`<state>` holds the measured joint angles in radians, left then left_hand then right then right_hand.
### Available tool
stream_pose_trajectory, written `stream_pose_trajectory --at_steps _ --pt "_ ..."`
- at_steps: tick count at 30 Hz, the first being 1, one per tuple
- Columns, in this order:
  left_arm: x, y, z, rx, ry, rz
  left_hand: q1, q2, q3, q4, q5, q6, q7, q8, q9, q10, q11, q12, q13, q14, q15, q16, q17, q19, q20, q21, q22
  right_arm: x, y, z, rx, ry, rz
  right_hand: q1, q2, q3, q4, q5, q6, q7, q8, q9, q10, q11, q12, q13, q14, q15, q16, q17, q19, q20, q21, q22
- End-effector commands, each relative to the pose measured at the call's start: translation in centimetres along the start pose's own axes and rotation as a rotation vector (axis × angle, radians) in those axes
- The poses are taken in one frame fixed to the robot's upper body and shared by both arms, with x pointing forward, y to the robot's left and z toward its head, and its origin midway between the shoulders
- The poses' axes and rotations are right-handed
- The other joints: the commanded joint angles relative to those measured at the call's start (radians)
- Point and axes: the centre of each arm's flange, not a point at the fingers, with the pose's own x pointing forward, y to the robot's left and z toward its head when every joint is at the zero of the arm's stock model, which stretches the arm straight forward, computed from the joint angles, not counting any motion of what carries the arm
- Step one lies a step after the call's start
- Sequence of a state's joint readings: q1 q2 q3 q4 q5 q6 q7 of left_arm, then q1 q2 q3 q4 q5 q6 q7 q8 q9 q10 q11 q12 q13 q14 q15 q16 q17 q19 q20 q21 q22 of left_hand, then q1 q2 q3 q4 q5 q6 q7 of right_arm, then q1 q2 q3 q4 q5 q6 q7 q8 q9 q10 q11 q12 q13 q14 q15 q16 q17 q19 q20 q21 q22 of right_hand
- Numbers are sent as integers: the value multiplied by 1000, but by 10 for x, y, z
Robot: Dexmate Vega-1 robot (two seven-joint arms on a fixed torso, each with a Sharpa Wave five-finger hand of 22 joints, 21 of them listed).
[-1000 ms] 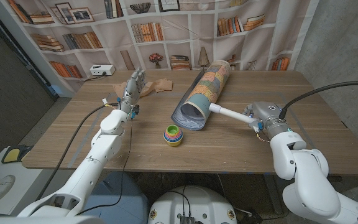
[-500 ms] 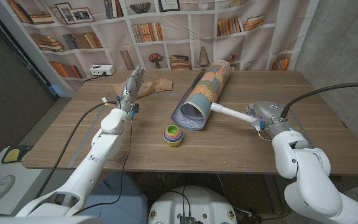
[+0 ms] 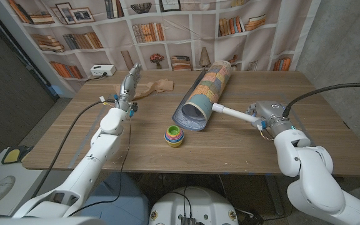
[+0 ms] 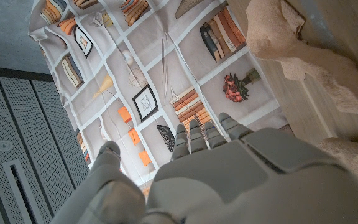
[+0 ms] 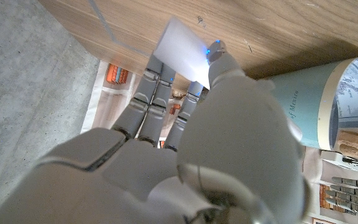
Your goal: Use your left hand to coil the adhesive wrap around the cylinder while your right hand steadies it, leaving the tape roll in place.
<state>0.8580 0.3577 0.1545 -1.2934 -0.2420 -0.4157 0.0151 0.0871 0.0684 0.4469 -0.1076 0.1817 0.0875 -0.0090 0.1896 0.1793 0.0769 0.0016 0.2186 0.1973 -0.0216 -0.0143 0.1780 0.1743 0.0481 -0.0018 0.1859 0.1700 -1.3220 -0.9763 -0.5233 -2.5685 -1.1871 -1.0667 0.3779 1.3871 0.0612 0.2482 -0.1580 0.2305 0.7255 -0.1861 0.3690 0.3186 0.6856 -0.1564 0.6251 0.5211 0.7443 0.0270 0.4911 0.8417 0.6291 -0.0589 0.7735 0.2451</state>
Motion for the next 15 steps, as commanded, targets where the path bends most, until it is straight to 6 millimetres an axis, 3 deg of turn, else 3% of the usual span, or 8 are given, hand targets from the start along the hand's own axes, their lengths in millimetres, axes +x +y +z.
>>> stream_pose_trajectory --at_steps 1,15 --pt "3 11 -4 30 6 39 1 8 5 -1 0 8 -1 3 2 9 0 6 6 -1 -8 6 4 0 0 7 5 3 -2 -3 -4 4 5 45 47 9 2 7 9 0 -4 2 56 -46 7 8 139 -267 -6 7 -6 -95 13 1" --pt "10 12 -2 98 -22 37 2 8 6 -2 0 7 -3 1 2 13 -2 7 6 1 -10 7 3 -5 2 5 4 6 0 -7 -1 8 17 44 46 8 2 7 10 1 -9 3 55 -46 4 9 143 -267 -19 18 -13 -95 35 -5"
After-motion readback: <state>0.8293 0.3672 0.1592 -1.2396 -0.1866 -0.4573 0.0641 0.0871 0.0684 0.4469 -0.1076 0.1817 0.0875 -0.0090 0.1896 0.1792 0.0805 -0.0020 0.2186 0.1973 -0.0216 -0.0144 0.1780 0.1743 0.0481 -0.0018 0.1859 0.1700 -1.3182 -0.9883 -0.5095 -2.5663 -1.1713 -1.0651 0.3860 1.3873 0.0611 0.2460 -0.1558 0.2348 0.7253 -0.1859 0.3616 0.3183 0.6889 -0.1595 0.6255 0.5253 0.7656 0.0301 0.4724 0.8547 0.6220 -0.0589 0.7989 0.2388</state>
